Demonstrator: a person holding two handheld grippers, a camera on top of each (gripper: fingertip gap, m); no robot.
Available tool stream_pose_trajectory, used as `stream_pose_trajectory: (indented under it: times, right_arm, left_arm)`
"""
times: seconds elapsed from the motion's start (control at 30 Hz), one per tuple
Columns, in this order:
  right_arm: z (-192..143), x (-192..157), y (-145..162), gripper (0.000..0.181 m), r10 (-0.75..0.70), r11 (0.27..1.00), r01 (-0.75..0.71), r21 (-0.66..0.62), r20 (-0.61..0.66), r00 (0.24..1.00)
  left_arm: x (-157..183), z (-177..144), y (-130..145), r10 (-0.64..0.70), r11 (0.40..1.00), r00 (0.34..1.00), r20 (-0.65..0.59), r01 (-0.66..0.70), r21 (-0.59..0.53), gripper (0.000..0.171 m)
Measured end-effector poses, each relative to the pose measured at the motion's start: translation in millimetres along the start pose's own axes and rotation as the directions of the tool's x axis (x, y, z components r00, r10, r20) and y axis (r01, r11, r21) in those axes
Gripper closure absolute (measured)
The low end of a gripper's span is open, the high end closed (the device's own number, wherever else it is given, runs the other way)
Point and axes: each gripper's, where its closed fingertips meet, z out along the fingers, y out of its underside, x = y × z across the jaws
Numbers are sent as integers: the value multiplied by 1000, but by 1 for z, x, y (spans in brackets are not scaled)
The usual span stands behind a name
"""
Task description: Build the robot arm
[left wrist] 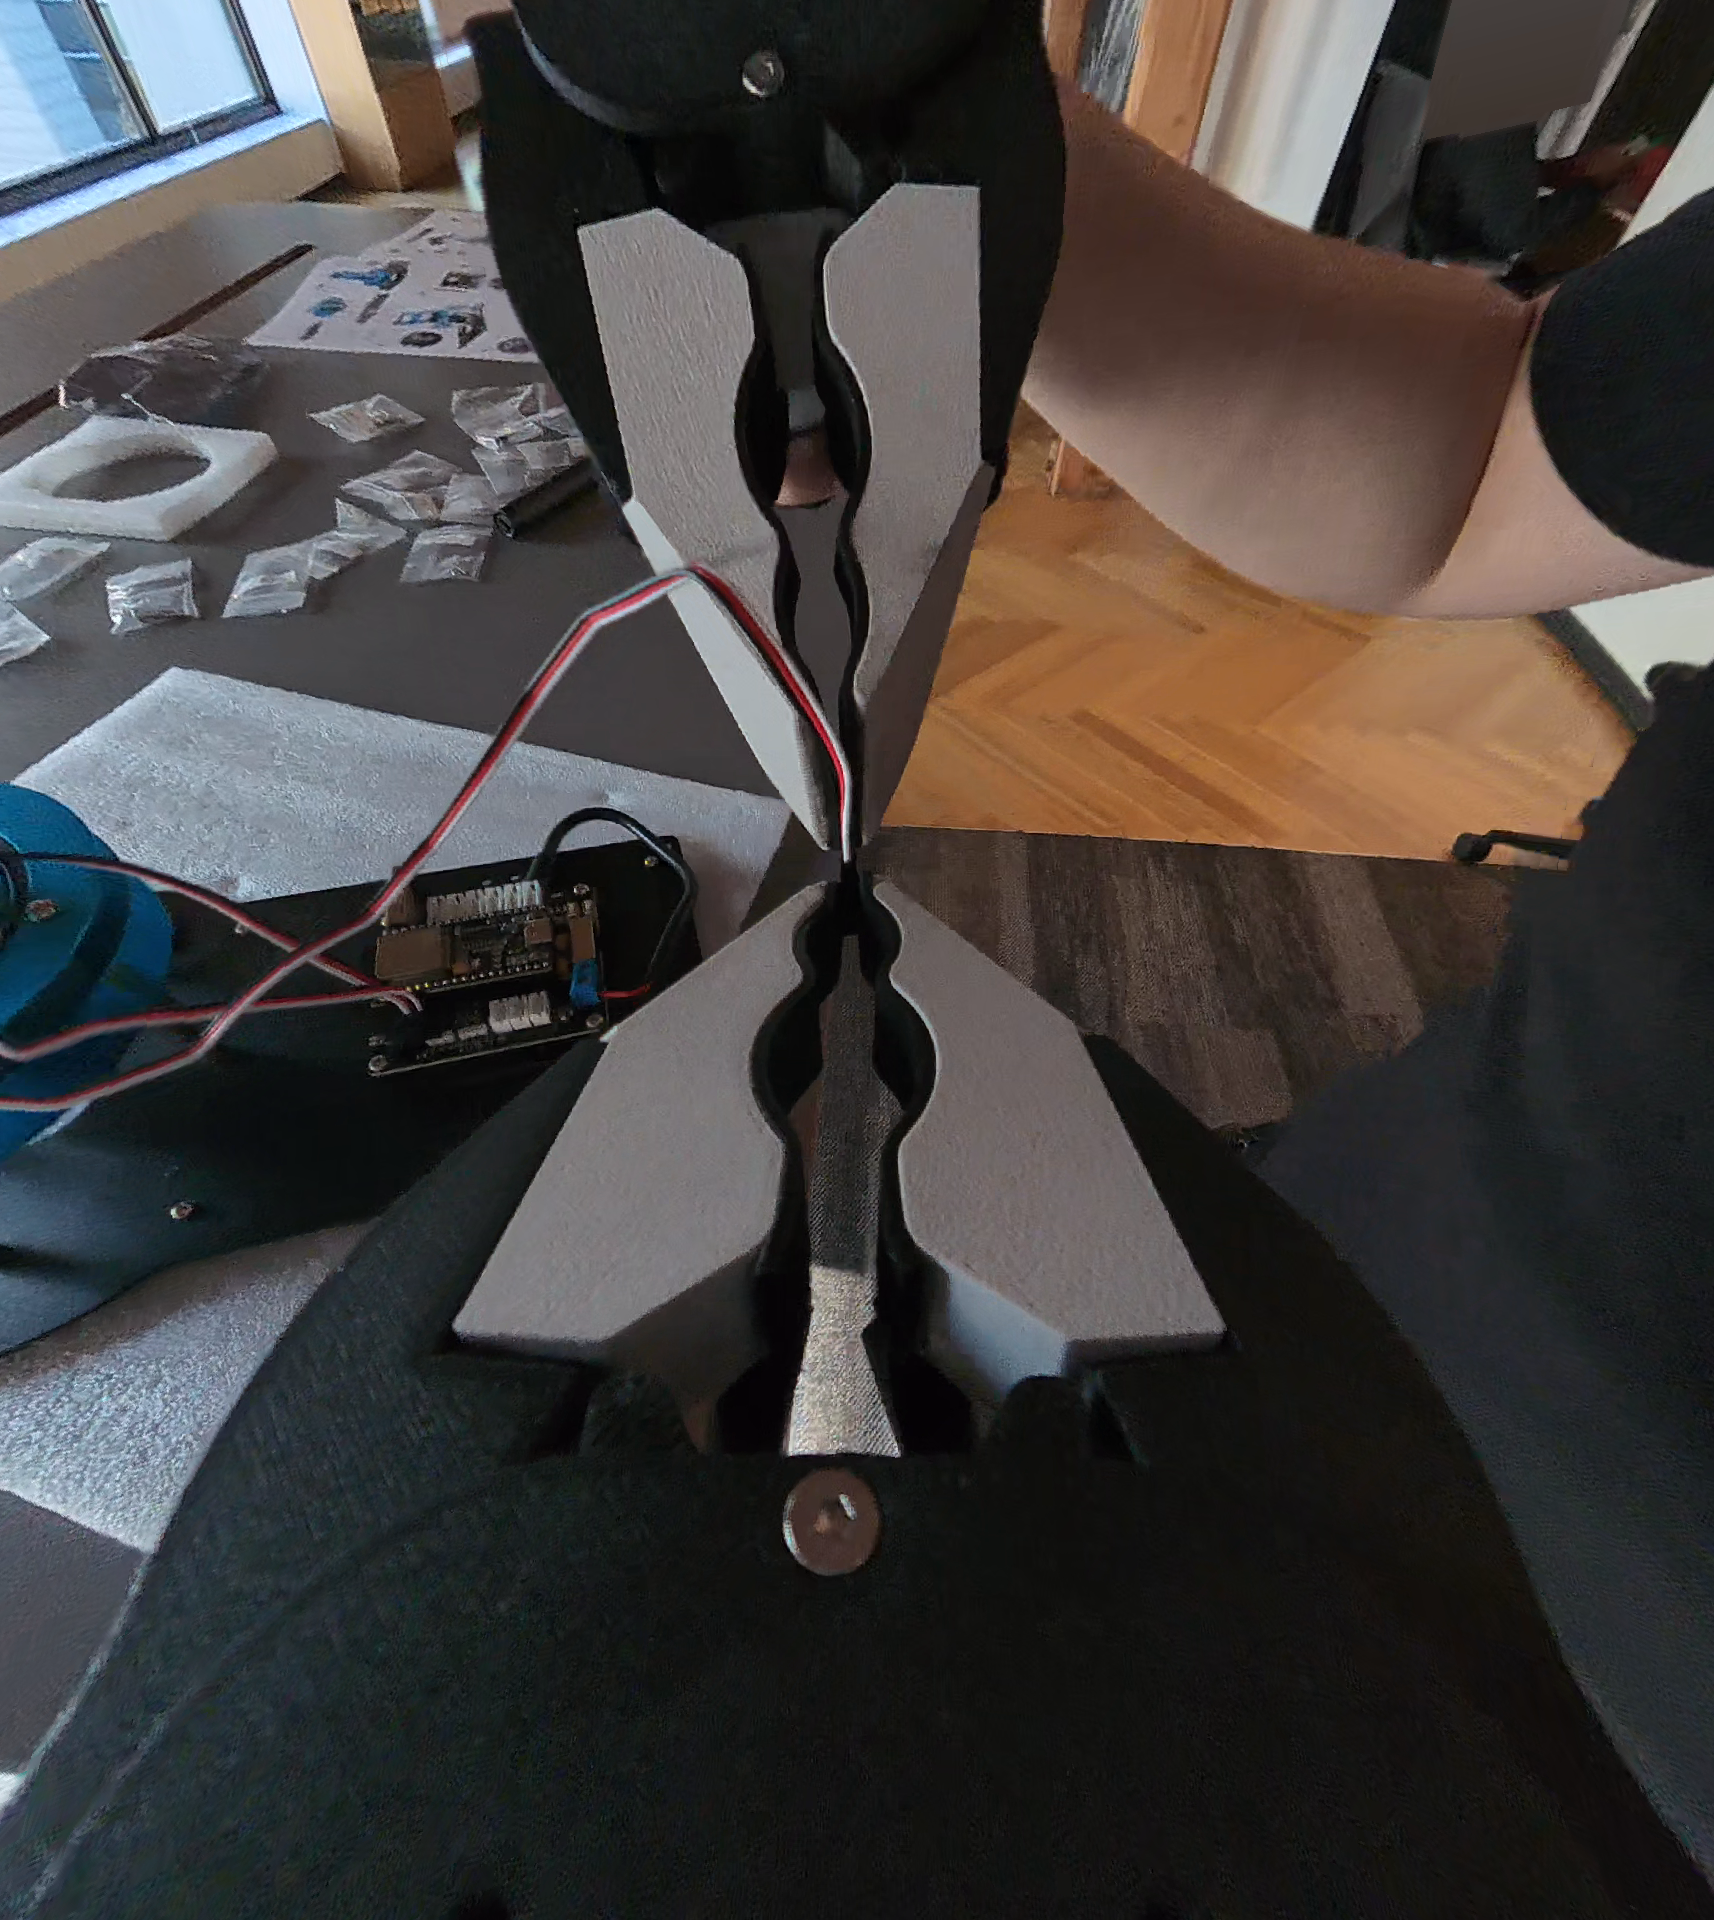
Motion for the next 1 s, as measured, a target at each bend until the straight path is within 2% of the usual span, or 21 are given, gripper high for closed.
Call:
stream_pose_trajectory:
  times: [0.13,0.17,0.23,0.27,0.37,0.5,0.63,0.7,0.83,1.0]
  right_arm:
    - [5,8,3,180,44,999,-45,-29,-38,998]
    - [4,11,3,180,36,999,-37,-28,-50,998]
    - [0,20,9,180,4,998,-9,-55,-92,996]
    - [-3,28,13,179,-23,997,14,-70,-125,992]
    - [-14,50,22,181,-87,992,69,-104,-177,980]
    - [-19,81,38,180,-115,981,89,-170,-147,982]
    - [-12,109,51,181,-135,967,109,-228,-101,986]
    - [-7,116,57,181,-157,953,126,-275,-96,983]
    - [2,120,67,180,-224,924,169,-342,-127,966]
    - [7,119,66,180,-114,939,25,-344,-241,964]
  left_arm:
    - [-7,-1,3,-50,996,998,-31,52,66,171]
    - [-10,-1,3,-54,994,998,-19,55,89,167]
    - [-21,-1,9,-80,991,996,24,77,112,147]
    - [-28,0,15,-109,988,993,46,103,118,144]
    - [-46,-2,31,-236,956,967,99,213,201,145]
    - [-66,-4,56,-374,905,901,220,304,297,148]
    - [-85,-6,84,-367,927,819,441,284,244,162]
    - [-93,-6,98,-374,928,773,513,314,202,163]
    - [-99,-10,102,-428,904,724,541,353,243,165]
    - [-101,-13,103,-465,885,715,521,383,265,170]
